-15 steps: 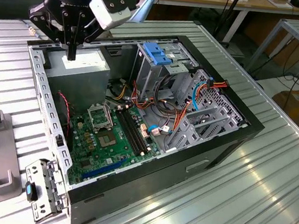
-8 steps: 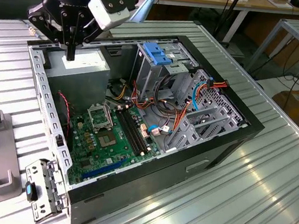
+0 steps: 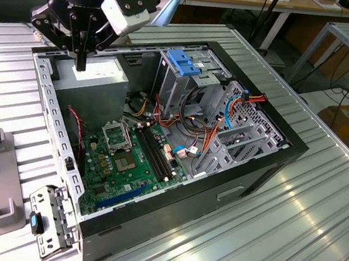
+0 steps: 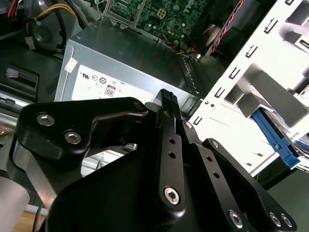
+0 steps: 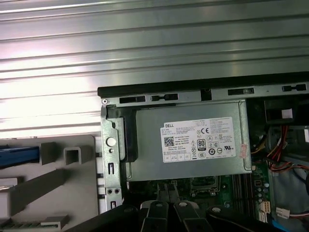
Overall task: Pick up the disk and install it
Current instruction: 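Reach for the disk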
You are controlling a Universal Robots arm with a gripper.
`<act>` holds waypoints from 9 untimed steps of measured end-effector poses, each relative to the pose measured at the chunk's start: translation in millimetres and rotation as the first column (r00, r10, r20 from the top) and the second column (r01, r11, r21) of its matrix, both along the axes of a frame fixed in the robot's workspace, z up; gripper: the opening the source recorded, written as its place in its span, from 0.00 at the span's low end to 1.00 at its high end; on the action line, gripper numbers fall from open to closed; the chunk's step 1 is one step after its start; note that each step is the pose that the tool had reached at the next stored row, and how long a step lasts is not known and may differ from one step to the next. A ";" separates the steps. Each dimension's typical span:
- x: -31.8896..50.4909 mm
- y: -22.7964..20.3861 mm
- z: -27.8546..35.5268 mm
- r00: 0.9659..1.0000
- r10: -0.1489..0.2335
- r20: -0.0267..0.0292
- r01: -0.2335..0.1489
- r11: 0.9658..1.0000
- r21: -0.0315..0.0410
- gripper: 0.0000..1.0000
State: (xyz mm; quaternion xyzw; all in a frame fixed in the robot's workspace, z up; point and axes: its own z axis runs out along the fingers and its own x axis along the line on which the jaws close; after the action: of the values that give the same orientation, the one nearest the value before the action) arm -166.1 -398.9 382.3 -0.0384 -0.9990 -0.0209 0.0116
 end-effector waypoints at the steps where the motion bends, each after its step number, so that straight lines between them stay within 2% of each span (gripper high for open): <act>1: -0.4 0.0 -0.1 1.000 0.000 0.000 0.000 1.000 0.000 0.11; 9: -9.7 0.0 -0.6 1.000 0.000 0.000 0.000 1.000 0.000 0.11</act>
State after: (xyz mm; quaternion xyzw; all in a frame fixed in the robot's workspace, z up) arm -175.8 -398.9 381.7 -0.0384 -0.9990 -0.0209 0.0116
